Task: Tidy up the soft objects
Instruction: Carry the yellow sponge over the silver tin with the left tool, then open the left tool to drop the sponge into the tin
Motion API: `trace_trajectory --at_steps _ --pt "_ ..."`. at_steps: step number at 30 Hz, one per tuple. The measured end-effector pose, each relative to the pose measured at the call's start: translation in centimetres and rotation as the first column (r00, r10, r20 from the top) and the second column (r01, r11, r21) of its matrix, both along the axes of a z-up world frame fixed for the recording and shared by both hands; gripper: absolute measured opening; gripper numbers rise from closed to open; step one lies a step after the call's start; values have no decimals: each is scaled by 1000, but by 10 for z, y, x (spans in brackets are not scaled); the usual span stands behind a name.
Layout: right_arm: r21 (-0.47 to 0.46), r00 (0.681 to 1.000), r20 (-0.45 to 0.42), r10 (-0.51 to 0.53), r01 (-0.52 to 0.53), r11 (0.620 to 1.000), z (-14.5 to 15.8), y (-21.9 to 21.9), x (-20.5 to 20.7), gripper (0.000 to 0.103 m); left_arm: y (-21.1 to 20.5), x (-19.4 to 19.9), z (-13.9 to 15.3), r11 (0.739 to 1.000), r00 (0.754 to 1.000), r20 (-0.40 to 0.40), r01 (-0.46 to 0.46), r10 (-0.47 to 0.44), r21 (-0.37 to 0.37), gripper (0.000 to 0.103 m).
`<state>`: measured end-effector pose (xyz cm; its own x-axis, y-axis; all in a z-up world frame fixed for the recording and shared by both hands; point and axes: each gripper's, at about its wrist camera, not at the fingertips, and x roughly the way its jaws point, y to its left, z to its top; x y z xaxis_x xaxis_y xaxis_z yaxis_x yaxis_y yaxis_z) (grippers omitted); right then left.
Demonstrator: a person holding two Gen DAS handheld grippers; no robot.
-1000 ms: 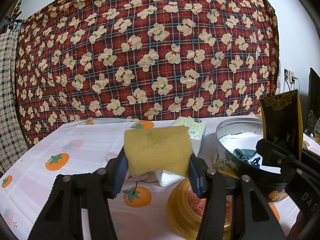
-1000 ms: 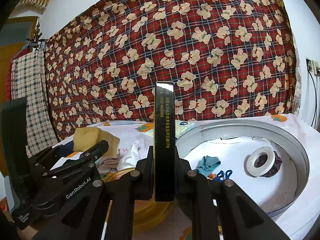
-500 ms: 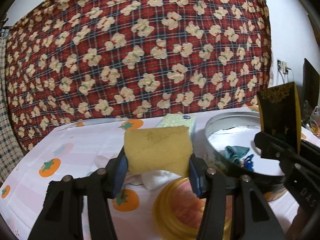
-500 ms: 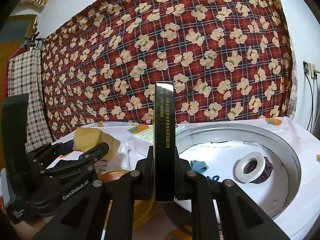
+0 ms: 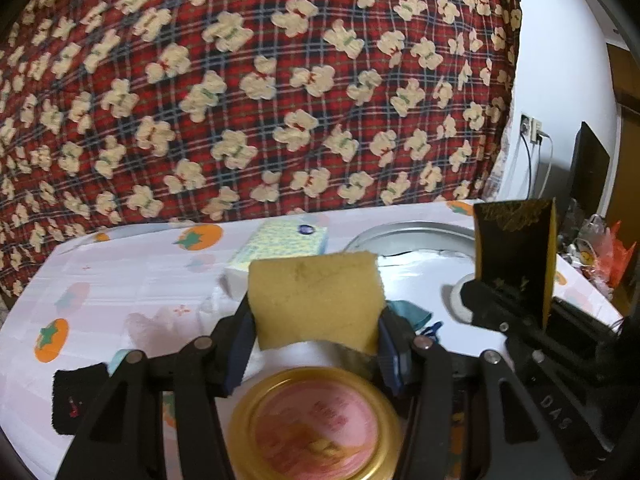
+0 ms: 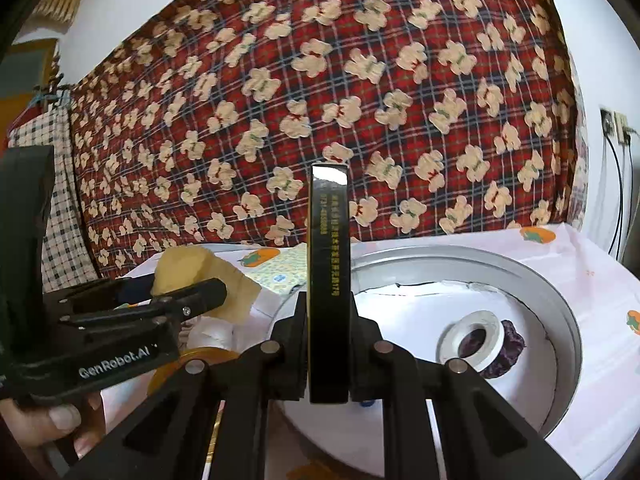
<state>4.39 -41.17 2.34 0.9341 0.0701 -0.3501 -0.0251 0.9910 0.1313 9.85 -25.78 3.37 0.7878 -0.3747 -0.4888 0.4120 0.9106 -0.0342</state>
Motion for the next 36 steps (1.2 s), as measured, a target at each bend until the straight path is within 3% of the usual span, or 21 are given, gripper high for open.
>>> trace_trajectory --at_steps 19,29,31,32,33,35,36 --pt "84 984 -151 -97 110 990 -3 -79 23 16 -80 34 6 989 972 -203 135 -119 64 53" --pt "108 979 -188 -76 98 989 -6 -93 26 16 -119 41 6 977 963 -230 170 -137 131 54" --pt "104 977 -200 -72 94 990 -7 -93 30 17 -125 46 5 976 962 -238 170 -134 137 58" --pt "101 976 -203 -73 95 990 -6 -93 31 22 -129 49 5 974 963 -237 170 -132 148 61" --pt "104 976 -206 -69 92 990 -6 -94 33 30 -131 52 5 974 964 -236 165 -125 155 72" --pt "119 977 -202 -65 90 989 -6 -96 32 78 -133 57 7 977 964 -238 157 -119 148 85" --pt "124 979 -193 -72 97 987 -6 -97 30 83 -133 58 9 978 965 -237 149 -111 148 90"
